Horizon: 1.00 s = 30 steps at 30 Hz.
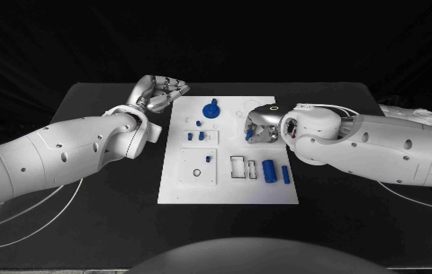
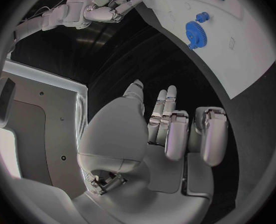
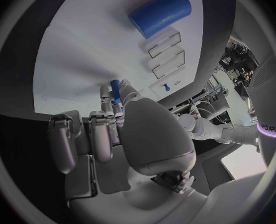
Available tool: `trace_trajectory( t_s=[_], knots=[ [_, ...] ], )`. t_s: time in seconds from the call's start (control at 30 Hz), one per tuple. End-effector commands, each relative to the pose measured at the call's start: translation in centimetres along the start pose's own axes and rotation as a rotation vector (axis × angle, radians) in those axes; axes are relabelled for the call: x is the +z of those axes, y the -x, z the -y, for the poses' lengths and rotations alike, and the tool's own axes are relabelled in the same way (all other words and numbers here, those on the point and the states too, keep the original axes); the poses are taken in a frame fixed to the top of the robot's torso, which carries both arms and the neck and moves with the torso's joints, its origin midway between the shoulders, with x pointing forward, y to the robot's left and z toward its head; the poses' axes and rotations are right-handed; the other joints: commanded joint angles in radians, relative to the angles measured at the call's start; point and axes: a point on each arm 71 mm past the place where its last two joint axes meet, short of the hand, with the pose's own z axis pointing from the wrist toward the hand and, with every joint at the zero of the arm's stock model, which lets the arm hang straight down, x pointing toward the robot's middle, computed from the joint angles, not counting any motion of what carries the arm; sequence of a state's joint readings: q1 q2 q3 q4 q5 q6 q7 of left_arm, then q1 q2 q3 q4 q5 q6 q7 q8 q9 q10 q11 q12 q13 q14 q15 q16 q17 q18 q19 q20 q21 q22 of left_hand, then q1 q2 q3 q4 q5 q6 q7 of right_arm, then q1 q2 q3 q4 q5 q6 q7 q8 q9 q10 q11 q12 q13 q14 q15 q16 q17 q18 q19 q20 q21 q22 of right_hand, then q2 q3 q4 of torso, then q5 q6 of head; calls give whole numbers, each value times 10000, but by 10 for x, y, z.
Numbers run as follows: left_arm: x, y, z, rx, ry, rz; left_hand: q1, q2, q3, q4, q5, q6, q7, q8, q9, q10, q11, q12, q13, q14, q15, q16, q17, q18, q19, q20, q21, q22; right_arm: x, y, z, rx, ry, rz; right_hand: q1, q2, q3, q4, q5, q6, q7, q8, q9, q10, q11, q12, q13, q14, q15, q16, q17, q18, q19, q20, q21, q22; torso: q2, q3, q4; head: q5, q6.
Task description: Assemble the parts on the task board
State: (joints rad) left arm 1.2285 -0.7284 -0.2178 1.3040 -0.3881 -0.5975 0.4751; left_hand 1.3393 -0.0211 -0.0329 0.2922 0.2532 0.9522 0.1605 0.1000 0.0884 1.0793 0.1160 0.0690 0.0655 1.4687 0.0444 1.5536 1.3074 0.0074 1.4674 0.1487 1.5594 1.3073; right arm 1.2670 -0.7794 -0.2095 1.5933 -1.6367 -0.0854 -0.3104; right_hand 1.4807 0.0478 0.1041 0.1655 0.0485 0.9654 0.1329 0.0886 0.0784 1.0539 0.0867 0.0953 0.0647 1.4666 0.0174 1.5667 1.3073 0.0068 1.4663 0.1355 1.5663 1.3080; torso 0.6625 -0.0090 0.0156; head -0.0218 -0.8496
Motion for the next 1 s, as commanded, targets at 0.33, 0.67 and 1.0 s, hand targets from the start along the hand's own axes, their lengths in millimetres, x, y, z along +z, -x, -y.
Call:
trace_trajectory(
  t_s=[0.33,0.67,1.0],
  knots=[
    [1,-2,1,-34,-92,-152,-7,101,-45,-2,46,68,31,-63,-3,-7,-59,-10,-3,897,-39,-51,2285,-34,918,-33,-27,2582,-1,0,-1,66,0,214,109,-36,140,33,-7,301,-45,99,29,342,-48,-12,-21,1042,-112,41,2635,-68,1045,-160,45,2628,-4,0,6,-37,21],
    [1,-1,1,-33,-84,-166,2,116,-53,-3,47,72,30,-65,-3,-4,-60,-9,-3,893,-41,-58,2275,-32,913,-34,-34,2580,-1,1,0,111,24,314,144,-7,239,95,-8,598,-141,176,58,621,-128,-52,-24,1042,-177,41,2635,-68,1045,-223,45,2628,-2,3,15,-16,22],
    [1,-1,0,-36,-56,-177,2,116,-53,-3,47,72,30,-65,-3,-4,-60,-9,-3,893,-41,-58,2275,-32,913,-34,-34,2580,-2,0,0,87,29,334,283,158,448,115,-7,1133,-336,379,154,1150,-300,-23,-19,1042,-314,41,2635,-68,1045,-341,45,2628,2,-2,13,-21,22]
  ],
)
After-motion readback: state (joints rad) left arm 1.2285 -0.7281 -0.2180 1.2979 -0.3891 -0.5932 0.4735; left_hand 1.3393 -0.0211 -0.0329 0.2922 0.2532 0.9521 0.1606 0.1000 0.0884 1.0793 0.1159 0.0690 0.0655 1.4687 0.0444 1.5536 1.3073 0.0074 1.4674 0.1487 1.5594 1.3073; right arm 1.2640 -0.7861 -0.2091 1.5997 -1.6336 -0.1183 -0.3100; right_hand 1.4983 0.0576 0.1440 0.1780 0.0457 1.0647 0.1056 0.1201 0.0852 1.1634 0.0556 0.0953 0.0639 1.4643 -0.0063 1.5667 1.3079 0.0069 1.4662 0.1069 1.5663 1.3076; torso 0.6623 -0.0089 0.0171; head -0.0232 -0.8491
